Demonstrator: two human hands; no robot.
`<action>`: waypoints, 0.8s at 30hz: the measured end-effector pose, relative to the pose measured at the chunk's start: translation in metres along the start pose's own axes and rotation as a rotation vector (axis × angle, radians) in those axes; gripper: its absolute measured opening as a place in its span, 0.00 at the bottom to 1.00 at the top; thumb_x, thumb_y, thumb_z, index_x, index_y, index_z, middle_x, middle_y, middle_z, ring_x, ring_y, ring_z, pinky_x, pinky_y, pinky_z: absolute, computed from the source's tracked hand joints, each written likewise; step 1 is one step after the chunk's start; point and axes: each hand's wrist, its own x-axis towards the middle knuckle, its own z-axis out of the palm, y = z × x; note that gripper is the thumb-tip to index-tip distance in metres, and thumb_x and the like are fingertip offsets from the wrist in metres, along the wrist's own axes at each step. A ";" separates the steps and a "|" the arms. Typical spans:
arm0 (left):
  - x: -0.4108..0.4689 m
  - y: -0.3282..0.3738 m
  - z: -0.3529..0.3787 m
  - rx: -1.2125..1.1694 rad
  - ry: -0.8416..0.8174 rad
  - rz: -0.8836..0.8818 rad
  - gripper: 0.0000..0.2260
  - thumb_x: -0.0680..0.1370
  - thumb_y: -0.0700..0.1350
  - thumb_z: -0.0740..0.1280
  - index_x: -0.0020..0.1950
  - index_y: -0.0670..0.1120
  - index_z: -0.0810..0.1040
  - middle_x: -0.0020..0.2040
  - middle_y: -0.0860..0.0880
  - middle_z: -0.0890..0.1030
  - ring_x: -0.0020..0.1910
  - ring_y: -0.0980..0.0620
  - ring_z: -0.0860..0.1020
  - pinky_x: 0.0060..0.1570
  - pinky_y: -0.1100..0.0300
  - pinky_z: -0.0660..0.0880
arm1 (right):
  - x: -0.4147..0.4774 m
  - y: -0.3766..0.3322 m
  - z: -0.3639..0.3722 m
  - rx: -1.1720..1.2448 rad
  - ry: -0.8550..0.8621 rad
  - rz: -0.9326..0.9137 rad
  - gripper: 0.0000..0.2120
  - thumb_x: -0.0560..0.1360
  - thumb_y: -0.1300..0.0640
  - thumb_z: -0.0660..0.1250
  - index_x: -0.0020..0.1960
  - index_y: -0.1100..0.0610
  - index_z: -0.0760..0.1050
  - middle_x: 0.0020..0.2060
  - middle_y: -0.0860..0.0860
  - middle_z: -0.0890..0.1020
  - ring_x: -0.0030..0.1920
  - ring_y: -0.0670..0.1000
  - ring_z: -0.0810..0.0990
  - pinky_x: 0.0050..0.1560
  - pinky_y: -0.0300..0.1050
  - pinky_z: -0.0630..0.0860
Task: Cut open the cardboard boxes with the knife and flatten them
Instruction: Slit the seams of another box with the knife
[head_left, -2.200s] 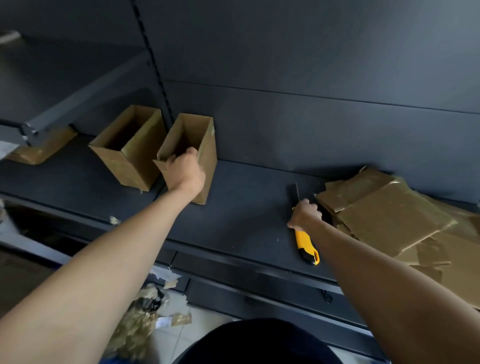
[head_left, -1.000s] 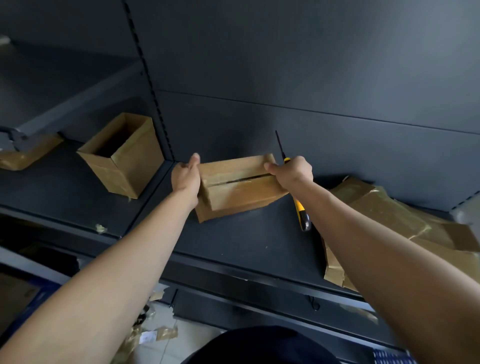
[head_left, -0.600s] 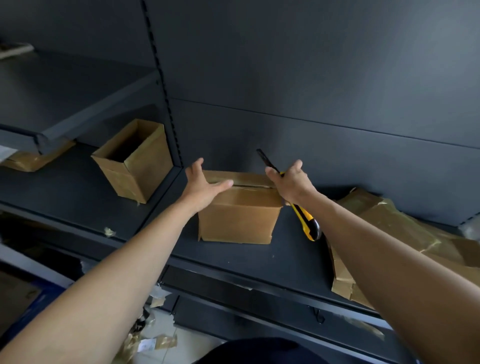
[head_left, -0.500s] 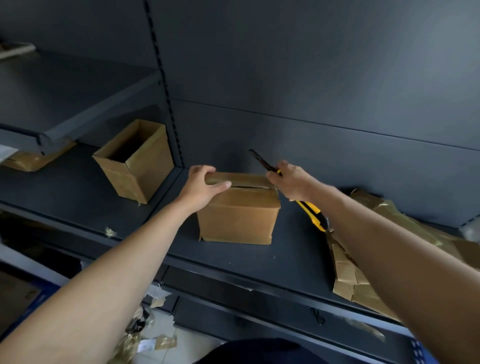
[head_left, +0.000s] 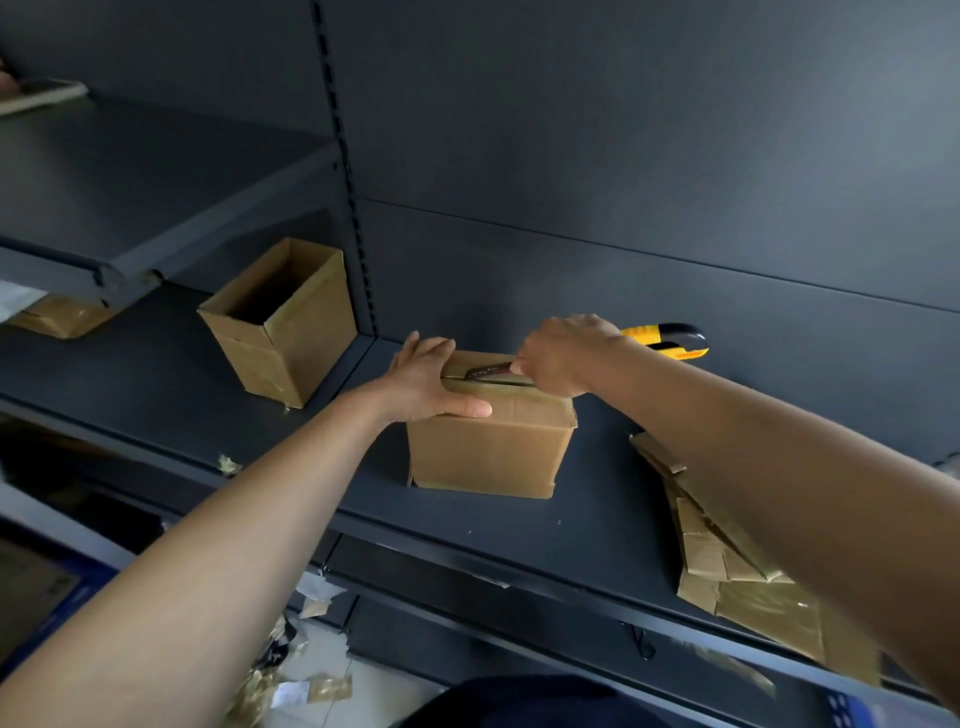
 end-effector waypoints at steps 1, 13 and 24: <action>0.000 0.000 0.000 0.011 -0.001 -0.005 0.50 0.68 0.67 0.69 0.79 0.47 0.46 0.78 0.55 0.44 0.76 0.50 0.35 0.75 0.46 0.45 | 0.001 -0.003 -0.002 -0.042 0.011 0.002 0.16 0.83 0.49 0.52 0.59 0.53 0.75 0.41 0.49 0.73 0.45 0.53 0.75 0.42 0.47 0.70; 0.000 0.013 -0.010 0.102 -0.042 -0.059 0.48 0.70 0.66 0.68 0.79 0.48 0.46 0.79 0.53 0.45 0.77 0.49 0.37 0.75 0.45 0.42 | -0.007 0.004 0.016 -0.228 -0.044 0.084 0.11 0.79 0.57 0.58 0.58 0.54 0.76 0.44 0.49 0.76 0.43 0.52 0.75 0.33 0.43 0.67; 0.001 0.029 -0.016 0.019 -0.046 -0.043 0.29 0.75 0.51 0.70 0.73 0.63 0.64 0.78 0.53 0.49 0.76 0.45 0.47 0.74 0.44 0.50 | -0.039 0.062 0.005 0.056 -0.266 0.321 0.18 0.81 0.48 0.58 0.41 0.58 0.74 0.34 0.52 0.74 0.33 0.51 0.72 0.35 0.41 0.70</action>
